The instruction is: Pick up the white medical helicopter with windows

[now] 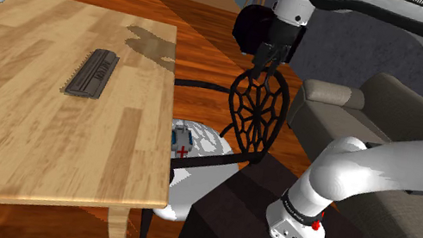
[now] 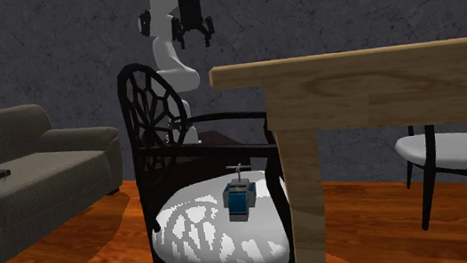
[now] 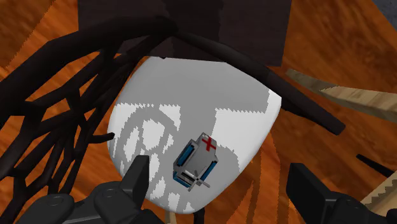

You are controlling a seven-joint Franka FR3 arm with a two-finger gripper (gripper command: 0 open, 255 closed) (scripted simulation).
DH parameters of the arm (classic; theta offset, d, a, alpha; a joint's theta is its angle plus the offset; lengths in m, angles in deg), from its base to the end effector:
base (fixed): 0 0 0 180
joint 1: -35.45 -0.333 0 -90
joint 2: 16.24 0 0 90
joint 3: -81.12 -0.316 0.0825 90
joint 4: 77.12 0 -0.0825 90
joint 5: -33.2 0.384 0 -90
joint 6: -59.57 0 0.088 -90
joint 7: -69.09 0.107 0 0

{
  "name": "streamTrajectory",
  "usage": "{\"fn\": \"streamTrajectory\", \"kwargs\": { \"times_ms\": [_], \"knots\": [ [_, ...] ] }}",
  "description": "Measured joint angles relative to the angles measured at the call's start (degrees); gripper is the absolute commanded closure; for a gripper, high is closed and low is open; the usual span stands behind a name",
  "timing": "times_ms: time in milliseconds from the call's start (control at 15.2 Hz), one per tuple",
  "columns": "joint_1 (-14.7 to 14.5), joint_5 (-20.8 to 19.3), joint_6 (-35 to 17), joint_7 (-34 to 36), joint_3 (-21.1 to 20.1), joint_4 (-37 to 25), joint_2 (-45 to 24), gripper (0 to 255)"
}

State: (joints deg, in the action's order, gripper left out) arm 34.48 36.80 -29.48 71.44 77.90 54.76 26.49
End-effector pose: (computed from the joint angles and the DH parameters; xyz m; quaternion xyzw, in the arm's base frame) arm 0.3154 0.0355 0.6016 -0.9999 -0.0091 0.0019 0.0123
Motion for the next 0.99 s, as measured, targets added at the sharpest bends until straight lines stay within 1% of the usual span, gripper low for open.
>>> {"fn": "streamTrajectory", "kwargs": {
  "times_ms": [132,264,726,858,990],
  "knots": [
    [0.1,0.0,-0.9,0.0,0.0,0.6,-0.3,0],
    [0.1,0.1,-4.4,0.3,-0.4,2.6,-1.4,0],
    [0.5,0.4,-19.8,1.4,-1.7,9.8,-8.3,0],
    [0.9,0.1,-24.4,1.2,-1.6,11.2,-11.1,0],
    [0.8,0.3,-29.1,2.2,-2.5,12.1,-14.5,0]
  ]
}}
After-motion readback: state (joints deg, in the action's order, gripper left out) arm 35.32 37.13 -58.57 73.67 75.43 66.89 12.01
